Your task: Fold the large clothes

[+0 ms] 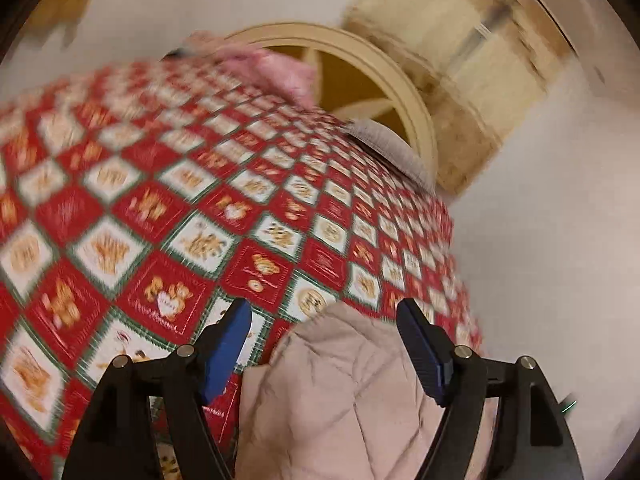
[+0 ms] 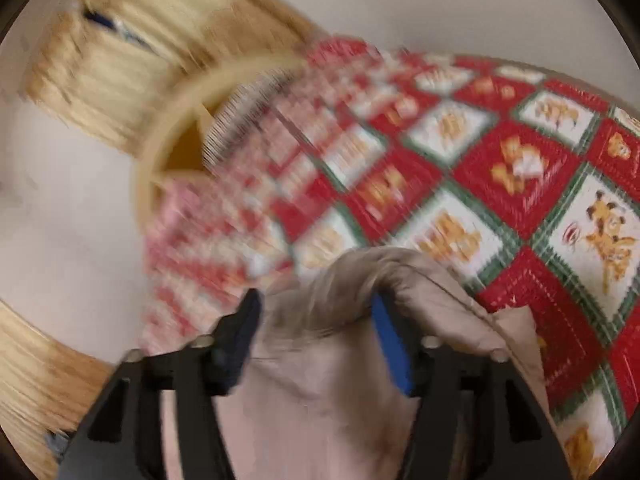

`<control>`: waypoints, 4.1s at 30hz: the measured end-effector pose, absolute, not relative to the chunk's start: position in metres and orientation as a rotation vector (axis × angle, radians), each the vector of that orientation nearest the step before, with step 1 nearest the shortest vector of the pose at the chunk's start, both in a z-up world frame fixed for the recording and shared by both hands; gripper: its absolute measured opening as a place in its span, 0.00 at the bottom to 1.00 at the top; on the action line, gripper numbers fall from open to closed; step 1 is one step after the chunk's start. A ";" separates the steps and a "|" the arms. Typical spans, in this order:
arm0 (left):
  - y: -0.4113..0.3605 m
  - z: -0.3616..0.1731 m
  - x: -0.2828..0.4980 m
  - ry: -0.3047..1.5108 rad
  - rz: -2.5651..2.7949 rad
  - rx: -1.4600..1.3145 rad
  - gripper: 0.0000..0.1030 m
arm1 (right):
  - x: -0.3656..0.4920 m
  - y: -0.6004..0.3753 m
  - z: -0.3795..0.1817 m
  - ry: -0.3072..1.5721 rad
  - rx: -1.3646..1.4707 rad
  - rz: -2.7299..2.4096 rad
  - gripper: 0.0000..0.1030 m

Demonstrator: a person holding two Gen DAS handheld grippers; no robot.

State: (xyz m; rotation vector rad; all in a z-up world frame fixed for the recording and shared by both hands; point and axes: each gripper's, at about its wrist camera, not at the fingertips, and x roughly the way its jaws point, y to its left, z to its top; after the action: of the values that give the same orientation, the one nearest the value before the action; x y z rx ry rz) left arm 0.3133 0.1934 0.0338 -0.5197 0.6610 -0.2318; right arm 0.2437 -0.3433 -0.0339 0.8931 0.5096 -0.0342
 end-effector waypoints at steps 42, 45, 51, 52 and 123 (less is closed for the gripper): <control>-0.032 -0.100 0.358 0.775 -0.325 -0.183 0.81 | 0.254 -0.183 -0.003 0.650 0.180 0.021 0.36; -0.033 -0.100 0.359 0.776 -0.325 -0.181 0.81 | 0.254 -0.208 -0.009 0.697 0.019 -0.106 0.47; -0.037 -0.100 0.357 0.776 -0.332 -0.155 0.83 | 0.245 -0.278 -0.076 0.722 0.206 -0.104 0.40; -0.038 -0.100 0.357 0.777 -0.331 -0.152 0.83 | 0.245 -0.276 -0.079 0.709 0.198 -0.115 0.40; 0.184 -0.030 0.180 0.479 -0.501 -0.725 0.24 | 0.192 -0.039 -0.087 0.895 0.345 0.152 0.26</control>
State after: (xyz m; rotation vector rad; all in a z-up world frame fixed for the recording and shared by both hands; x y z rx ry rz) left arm 0.1805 0.1836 -0.0296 -0.7253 0.4786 -0.5012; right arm 0.1925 -0.0392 -0.0873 0.3446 0.8945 0.1522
